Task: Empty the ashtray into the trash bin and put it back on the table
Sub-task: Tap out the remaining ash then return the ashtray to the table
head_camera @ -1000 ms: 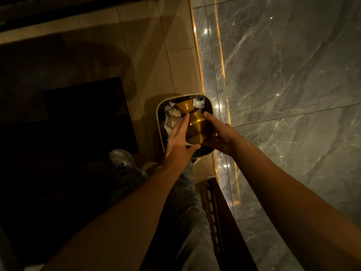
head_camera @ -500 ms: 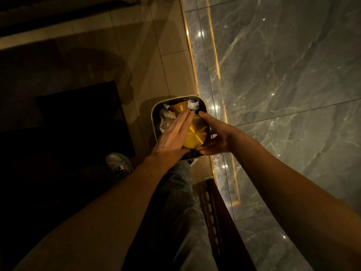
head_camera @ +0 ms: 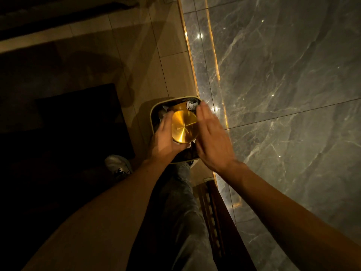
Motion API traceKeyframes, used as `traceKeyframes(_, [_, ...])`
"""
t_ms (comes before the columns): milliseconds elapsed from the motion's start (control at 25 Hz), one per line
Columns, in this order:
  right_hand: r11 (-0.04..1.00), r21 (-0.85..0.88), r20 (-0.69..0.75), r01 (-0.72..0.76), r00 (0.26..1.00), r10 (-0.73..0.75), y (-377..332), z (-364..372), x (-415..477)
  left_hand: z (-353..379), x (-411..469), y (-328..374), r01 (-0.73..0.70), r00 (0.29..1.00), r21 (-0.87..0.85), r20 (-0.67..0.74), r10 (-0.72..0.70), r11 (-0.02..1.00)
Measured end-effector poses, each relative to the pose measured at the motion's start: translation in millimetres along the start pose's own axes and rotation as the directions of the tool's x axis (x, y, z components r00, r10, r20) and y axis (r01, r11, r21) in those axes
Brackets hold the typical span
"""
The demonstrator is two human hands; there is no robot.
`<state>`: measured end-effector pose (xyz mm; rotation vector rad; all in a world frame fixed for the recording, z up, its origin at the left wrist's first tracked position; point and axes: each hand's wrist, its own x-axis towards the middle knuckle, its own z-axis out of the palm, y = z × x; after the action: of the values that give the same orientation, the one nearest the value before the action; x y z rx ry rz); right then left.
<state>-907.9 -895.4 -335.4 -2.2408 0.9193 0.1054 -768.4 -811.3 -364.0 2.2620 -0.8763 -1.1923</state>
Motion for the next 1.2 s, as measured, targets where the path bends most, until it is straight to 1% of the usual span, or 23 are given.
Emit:
traceKeyframes(40, [0.99, -0.078, 0.06, 0.114, 0.992, -0.11, 2.0, 1.0, -3.9, -1.3, 0.9, 0.3, 0.003, 1.0, -0.015, -0.005, -0.003, 1.0])
traceKeyframes(80, [0.973, -0.138, 0.147, 0.187, 0.975, -0.167, 5.8, 6.0, -6.1, -3.0, 1.5, 0.1, 0.004, 1.0, -0.023, -0.003, -0.004, 1.0])
traceKeyframes(120, [0.952, -0.198, 0.216, 0.232, 0.958, -0.188, 7.4, 9.5, -6.3, -4.9, 1.7, 0.9, 0.005, 1.0, -0.022, -0.003, -0.005, 1.0])
traceKeyframes(160, [0.936, -0.246, 0.249, 0.253, 0.949, -0.191, 9.5, 13.1, -5.0, -6.3, 1.9, 0.9, 0.007, 1.0, -0.013, -0.005, -0.007, 1.0])
traceKeyframes(280, [0.929, -0.286, 0.235, 0.237, 0.957, -0.172, 7.9, 13.0, -1.4, -8.4, 1.9, 3.9, 0.007, 1.0, -0.009, -0.005, -0.007, 1.0])
traceKeyframes(400, [0.906, -0.314, 0.25, 0.283, 0.945, -0.209, 3.8, 12.5, 1.7, -9.1, 3.4, 9.1, 0.019, 1.0, -0.003, -0.01, -0.019, 1.0])
traceKeyframes(480, [0.916, -0.299, 0.229, 0.267, 0.952, -0.203, 5.0, 12.9, 2.5, -8.8, 4.2, 11.0, 0.025, 1.0, -0.018, -0.01, -0.025, 1.0])
traceKeyframes(600, [0.906, -0.296, 0.283, 0.302, 0.934, -0.218, 0.4, 10.8, 3.4, -10.2, 3.4, 10.5, 0.018, 1.0, -0.008, 0.001, -0.018, 1.0])
traceKeyframes(680, [0.922, -0.272, 0.236, 0.276, 0.948, -0.214, 0.6, 11.5, 3.5, -10.0, 2.2, 9.5, 0.022, 1.0, -0.016, 0.013, -0.022, 1.0])
traceKeyframes(720, [0.922, -0.27, 0.235, 0.278, 0.947, -0.217, 0.2, 12.0, 3.0, -9.7, 1.3, 10.0, 0.022, 1.0, -0.011, 0.022, -0.022, 1.0])
traceKeyframes(800, [0.914, -0.271, 0.279, 0.301, 0.934, -0.224, -1.0, 13.1, 2.6, -8.9, 0.8, 9.1, 0.028, 0.999, 0.022, 0.031, -0.029, 0.999])
traceKeyframes(920, [0.933, -0.254, 0.231, 0.255, 0.953, -0.197, 0.8, 15.6, -0.1, -6.9, 1.7, 9.1, 0.023, 0.999, 0.025, 0.024, -0.023, 0.999])
traceKeyframes(1000, [0.925, -0.271, 0.256, 0.265, 0.946, -0.196, 0.0, 14.7, 0.1, -6.5, 1.0, 10.1, 0.026, 0.999, 0.044, 0.026, -0.027, 0.999])
traceKeyframes(1120, [0.939, -0.263, 0.18, 0.22, 0.968, -0.176, -0.9, 14.3, -1.0, -4.5, -0.1, 12.7, 0.021, 0.999, 0.029, 0.035, -0.022, 0.999])
traceKeyframes(1200, [0.926, -0.279, 0.229, 0.256, 0.954, -0.194, -3.0, 13.8, -1.3, -2.7, -0.7, 13.8, 0.03, 0.999, 0.046, 0.038, -0.031, 0.999])
